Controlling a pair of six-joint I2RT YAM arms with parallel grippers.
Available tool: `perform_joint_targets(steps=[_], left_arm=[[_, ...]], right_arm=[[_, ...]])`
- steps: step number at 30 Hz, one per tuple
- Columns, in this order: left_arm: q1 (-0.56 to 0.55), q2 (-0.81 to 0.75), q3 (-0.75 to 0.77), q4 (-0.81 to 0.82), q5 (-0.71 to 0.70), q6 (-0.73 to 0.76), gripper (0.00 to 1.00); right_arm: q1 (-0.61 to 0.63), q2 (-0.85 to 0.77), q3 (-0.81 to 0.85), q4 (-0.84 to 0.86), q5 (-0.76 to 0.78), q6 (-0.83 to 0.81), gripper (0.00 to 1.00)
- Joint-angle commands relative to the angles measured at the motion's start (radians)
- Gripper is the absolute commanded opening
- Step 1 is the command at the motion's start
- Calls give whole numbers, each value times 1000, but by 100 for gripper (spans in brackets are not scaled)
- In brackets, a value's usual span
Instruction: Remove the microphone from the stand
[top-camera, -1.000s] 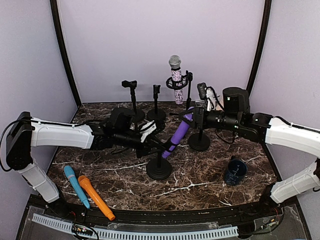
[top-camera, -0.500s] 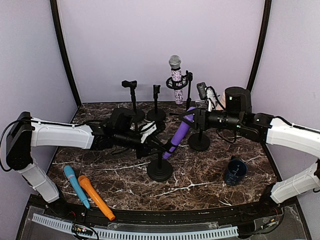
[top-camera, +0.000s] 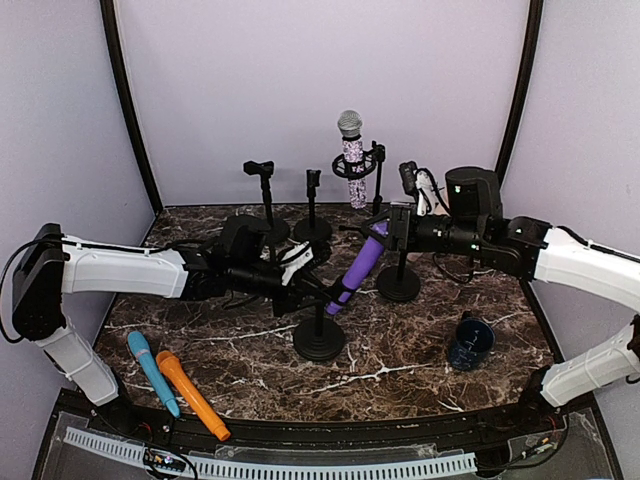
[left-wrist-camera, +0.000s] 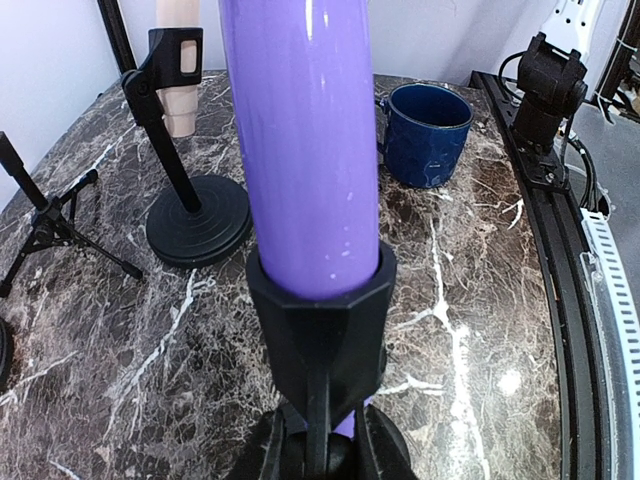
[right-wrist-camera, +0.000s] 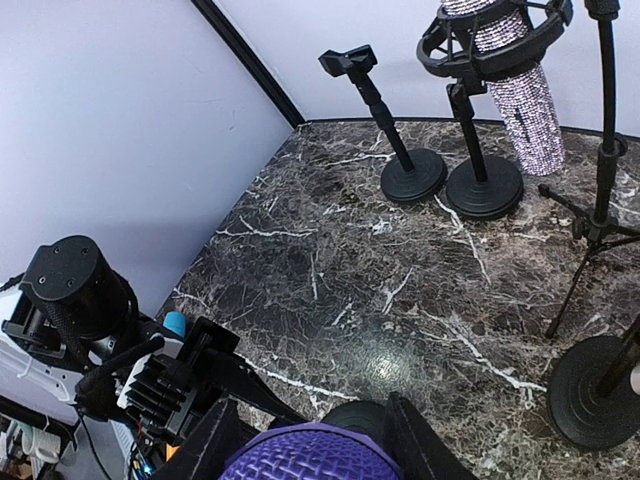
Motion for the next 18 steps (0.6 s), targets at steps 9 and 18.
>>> perform_joint_targets(steps=[9,18], left_arm=[[12,13,-10,-83,-58,42,0],[11,18,-8,-83,-53,39,0]], right_arm=[[-8,-44,77,94,34,39,22],[-8,-63,65,177,-151,-50,23]])
